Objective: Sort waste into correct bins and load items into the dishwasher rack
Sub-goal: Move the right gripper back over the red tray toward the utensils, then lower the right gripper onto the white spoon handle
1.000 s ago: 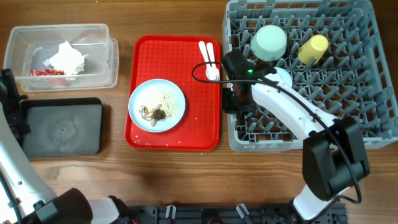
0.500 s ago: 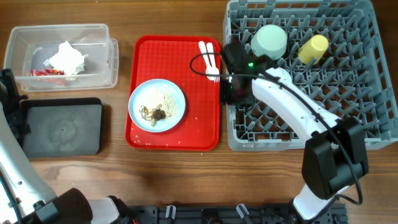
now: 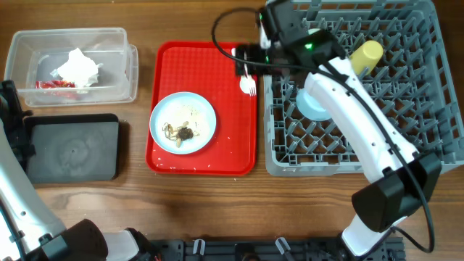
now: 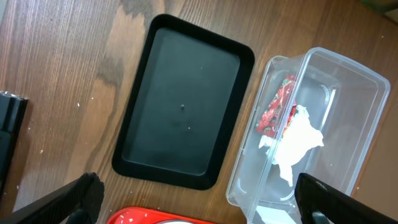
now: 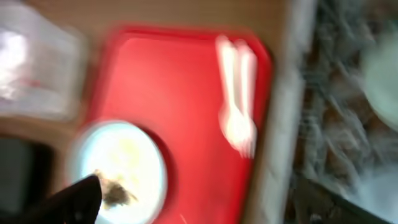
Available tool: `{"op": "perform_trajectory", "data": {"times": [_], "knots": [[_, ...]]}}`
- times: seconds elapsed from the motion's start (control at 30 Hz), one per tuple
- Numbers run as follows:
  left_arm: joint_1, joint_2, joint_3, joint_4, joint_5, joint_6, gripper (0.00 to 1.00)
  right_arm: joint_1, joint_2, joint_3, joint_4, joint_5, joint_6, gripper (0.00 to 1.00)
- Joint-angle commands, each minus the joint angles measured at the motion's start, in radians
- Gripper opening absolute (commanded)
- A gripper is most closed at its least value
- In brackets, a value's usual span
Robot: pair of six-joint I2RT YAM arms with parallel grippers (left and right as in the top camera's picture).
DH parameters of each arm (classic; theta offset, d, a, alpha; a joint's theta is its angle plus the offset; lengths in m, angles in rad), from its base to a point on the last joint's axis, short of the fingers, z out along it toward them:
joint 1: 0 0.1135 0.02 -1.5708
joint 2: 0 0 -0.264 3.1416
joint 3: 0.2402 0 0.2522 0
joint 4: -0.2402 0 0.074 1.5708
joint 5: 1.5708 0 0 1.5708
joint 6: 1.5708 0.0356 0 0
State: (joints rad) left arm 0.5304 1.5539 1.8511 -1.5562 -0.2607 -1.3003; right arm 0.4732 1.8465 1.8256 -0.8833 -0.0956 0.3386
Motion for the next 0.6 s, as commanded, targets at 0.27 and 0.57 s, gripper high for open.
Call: {"op": "perform_trajectory", "data": {"times": [0.27, 0.57], "knots": [[0.005, 0.004, -0.002, -0.001, -0.005, -0.017, 1.00, 0.001, 0.093, 0.029, 0.257, 0.030, -0.103, 0.97], [0.005, 0.004, -0.002, -0.001, -0.006, -0.017, 1.00, 0.037, 0.309, 0.029, 0.315, 0.035, -0.092, 0.74]]}}
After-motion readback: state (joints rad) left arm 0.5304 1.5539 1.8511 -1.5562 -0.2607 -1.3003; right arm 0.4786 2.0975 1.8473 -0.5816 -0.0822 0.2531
